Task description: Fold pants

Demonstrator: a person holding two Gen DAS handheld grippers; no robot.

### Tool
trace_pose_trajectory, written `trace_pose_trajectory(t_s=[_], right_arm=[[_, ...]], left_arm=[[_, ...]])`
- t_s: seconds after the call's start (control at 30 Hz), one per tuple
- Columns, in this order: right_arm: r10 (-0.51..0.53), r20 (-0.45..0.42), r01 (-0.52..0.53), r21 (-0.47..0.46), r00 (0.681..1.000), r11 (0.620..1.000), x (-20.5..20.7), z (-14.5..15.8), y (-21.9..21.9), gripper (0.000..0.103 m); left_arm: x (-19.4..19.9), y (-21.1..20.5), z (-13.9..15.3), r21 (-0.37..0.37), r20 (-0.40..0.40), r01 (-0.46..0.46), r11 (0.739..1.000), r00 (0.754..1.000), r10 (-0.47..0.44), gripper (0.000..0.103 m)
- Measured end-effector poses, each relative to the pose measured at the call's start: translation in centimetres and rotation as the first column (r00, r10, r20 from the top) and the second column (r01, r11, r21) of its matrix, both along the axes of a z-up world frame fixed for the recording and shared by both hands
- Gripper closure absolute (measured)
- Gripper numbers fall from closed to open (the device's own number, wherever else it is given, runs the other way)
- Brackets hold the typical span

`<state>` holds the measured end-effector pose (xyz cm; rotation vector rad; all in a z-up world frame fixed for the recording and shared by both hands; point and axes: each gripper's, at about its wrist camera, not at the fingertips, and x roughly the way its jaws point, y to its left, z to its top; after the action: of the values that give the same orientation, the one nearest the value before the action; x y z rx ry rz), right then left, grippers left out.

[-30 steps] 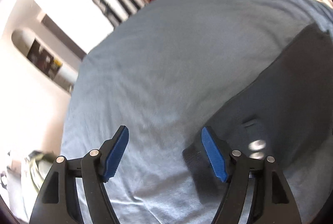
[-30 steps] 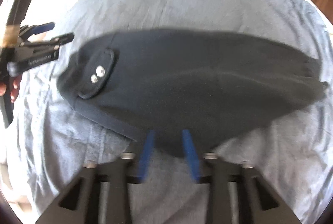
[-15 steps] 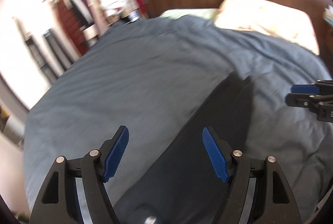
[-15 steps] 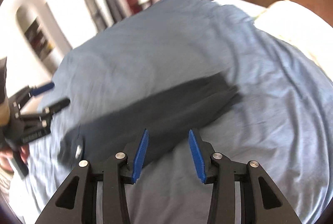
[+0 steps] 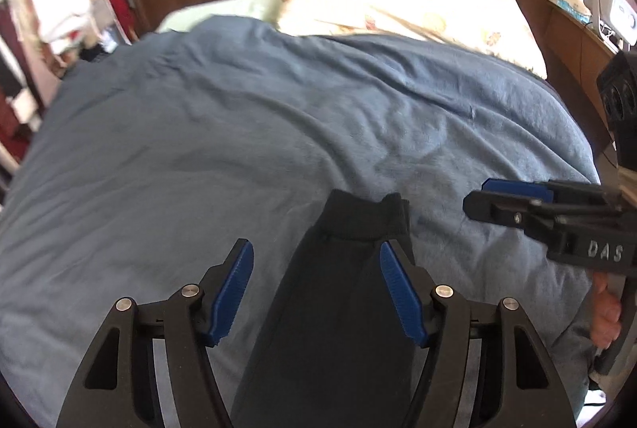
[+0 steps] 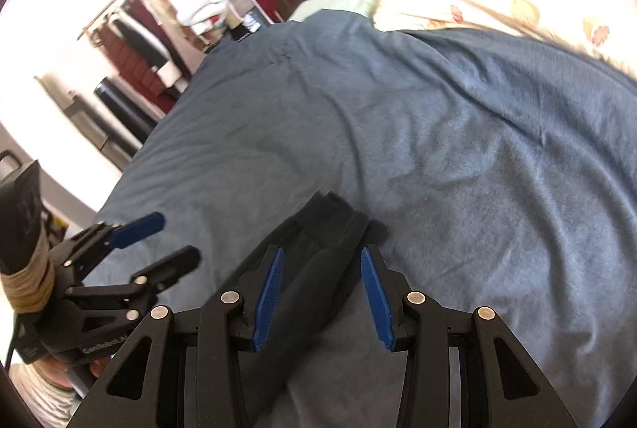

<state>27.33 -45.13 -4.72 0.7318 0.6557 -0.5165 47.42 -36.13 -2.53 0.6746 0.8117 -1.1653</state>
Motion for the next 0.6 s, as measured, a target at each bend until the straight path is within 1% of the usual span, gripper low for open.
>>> trace_pose_trajectory(t_s=[0.07, 0.17, 0.3, 0.33, 0.47, 0.6], right_arm=[[-0.018, 0.005, 0.018, 0.020, 1.000, 1.000, 0.5, -1.1, -1.0, 0.061], [-0.045, 0.001, 0.045, 0.067, 0.999, 0.997, 1.3, -2.9, -2.4, 0.061], [-0.071, -0.007, 0.071, 0.134, 0.997, 0.988, 2.6, -5.3, -3.6, 0.061], [-0.075, -0.015, 0.077, 0.143, 0.997, 0.987, 2.9, -5.8, -3.7, 0.061], [-0.086, -0.034, 0.091, 0.185, 0.996, 0.979, 4.1, -7.9, -4.5, 0.061], [-0.086, -0.052, 0.095, 0.199, 0.995, 0.975, 4.8, -9.4, -5.2, 0.061]], left_arm=[[1.3, -2.0, -1.3, 0.029, -0.029, 0.030, 0.999, 0.999, -0.029, 0.039], [2.2, -4.0, -3.5, 0.064, -0.068, 0.078, 0.995, 0.995, -0.073, 0.040], [3.1, -5.7, -6.4, 0.106, -0.163, 0.139, 0.985, 0.979, -0.120, 0.042], [3.3, -5.9, -6.9, 0.114, -0.168, 0.142, 0.983, 0.978, -0.122, 0.044], [3.7, -7.1, -9.3, 0.143, -0.204, 0.177, 0.974, 0.968, -0.146, 0.045], [4.1, -8.1, -10.9, 0.153, -0.252, 0.203, 0.967, 0.955, -0.160, 0.049]])
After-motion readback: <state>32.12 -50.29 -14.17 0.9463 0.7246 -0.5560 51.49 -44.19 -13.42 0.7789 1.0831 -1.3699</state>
